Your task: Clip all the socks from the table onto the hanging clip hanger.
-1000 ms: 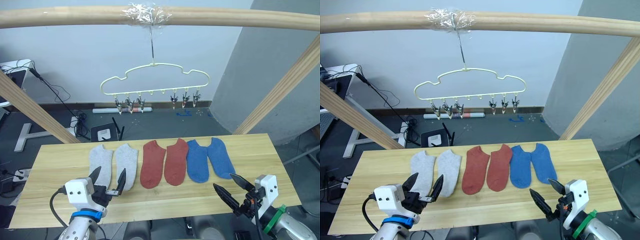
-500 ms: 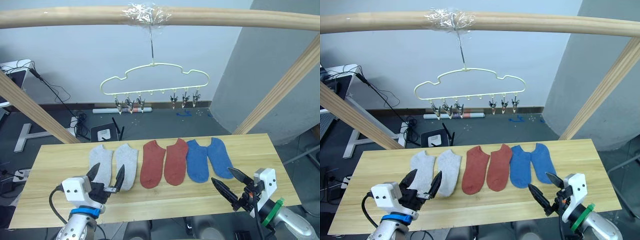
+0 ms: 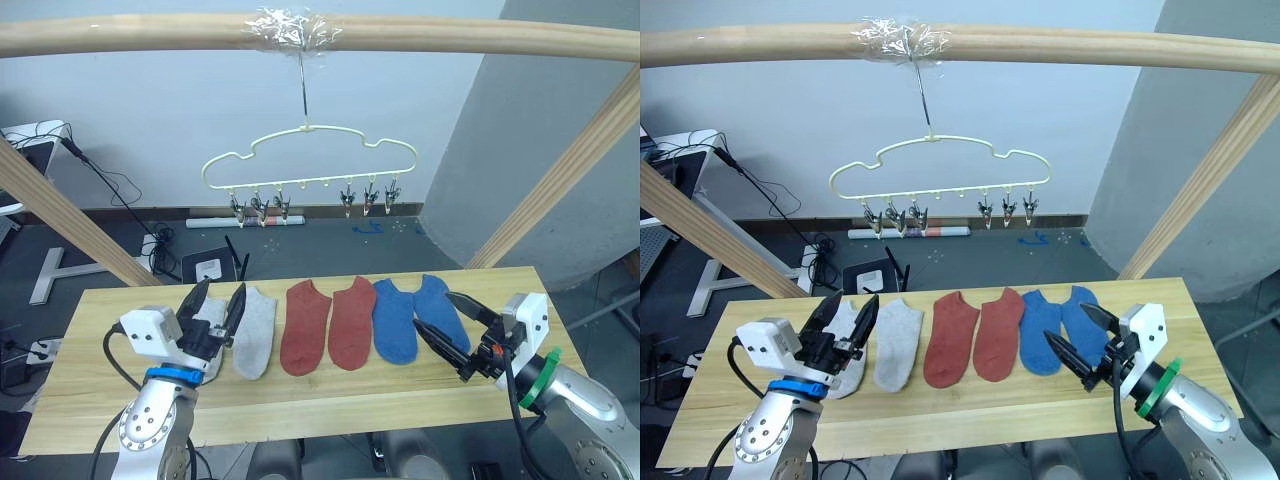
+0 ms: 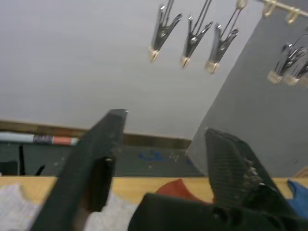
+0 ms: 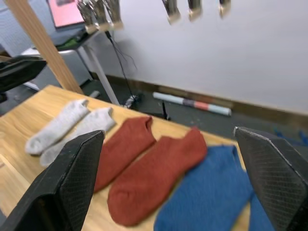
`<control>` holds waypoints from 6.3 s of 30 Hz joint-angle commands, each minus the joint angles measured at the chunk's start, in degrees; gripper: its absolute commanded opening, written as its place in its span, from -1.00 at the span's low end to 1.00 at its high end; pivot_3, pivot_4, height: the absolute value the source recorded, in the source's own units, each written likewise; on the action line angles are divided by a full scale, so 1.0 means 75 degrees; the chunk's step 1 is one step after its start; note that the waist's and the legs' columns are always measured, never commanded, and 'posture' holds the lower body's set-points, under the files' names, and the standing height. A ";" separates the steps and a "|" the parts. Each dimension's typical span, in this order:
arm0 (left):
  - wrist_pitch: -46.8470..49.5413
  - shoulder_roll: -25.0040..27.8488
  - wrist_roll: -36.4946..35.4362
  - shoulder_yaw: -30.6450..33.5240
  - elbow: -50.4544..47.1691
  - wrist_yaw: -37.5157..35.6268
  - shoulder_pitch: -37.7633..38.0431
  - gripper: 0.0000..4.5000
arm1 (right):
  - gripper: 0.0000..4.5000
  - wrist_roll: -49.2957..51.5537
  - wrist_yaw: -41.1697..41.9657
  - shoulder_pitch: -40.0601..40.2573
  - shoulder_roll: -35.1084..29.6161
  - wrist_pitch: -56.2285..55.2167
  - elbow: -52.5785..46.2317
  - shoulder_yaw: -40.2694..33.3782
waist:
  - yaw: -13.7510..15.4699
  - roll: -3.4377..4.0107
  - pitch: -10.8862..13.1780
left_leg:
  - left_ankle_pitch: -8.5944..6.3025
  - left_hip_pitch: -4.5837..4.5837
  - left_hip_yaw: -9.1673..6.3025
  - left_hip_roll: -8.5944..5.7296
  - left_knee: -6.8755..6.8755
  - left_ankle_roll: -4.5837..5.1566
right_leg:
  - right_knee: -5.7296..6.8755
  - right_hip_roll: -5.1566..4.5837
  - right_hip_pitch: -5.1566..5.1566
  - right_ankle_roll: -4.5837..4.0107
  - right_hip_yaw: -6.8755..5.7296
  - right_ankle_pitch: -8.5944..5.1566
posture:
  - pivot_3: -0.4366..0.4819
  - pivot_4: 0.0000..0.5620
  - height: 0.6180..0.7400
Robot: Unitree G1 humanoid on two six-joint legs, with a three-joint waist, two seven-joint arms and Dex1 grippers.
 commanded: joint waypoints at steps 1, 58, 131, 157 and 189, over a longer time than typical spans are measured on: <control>0.0266 0.0057 0.0150 -0.0038 -0.0261 0.0299 -0.0399 0.18 | 1.00 0.0316 0.0280 -0.0376 -0.0316 0.0148 -0.0219 -0.0120 | 0.0001 -0.0001 0.0004 | 0.0000 -0.0001 -0.0001 0.0000 0.0001 0.0000 | 0.0003 0.0001 -0.0002 0.0000 -0.0001 0.0000 | -0.42 -0.15 1.00; 0.3288 0.0078 0.1055 -0.0190 0.0022 0.2077 -0.4735 -0.31 | 1.00 0.2438 -0.0069 -0.2817 -0.1958 0.2530 -0.1017 -0.0176 | -0.0009 -0.0029 0.0257 | 0.0003 -0.0101 -0.0034 0.0001 0.0072 0.0006 | -0.0008 0.0009 -0.0045 0.0016 -0.0021 0.0020 | -0.52 0.04 1.00; 0.3706 0.0313 0.0175 0.0011 -0.0268 0.1646 -0.4833 -0.99 | 1.00 -0.2688 -0.2232 -0.5892 -0.0855 0.3568 0.5287 0.2292 | -0.0016 -0.0016 0.0490 | 0.0002 -0.0157 -0.0012 -0.0005 0.0061 0.0003 | -0.0002 -0.0009 -0.0121 -0.0015 -0.0007 0.0042 | -0.44 0.17 1.00; 0.3927 0.0394 0.0218 0.0096 -0.0398 0.1661 -0.4823 -0.99 | 1.00 -0.3603 -0.1711 -0.6052 0.0164 0.3414 0.6675 0.2106 | -0.0021 -0.0006 0.0504 | 0.0002 -0.0146 -0.0014 -0.0005 0.0064 0.0002 | 0.0018 -0.0009 -0.0117 -0.0016 -0.0008 0.0043 | -0.38 0.17 1.00; 0.5998 0.0749 -0.2539 0.1727 -0.0623 0.1534 -0.5244 -1.00 | -0.98 -0.2966 -0.0029 -0.5785 -0.0669 0.4964 0.2424 0.2256 | -0.0087 0.0004 0.0648 | 0.0002 -0.0143 -0.0017 0.0001 0.0061 0.0000 | 0.0026 0.0001 -0.0121 0.0022 -0.0007 0.0022 | -0.37 0.25 1.00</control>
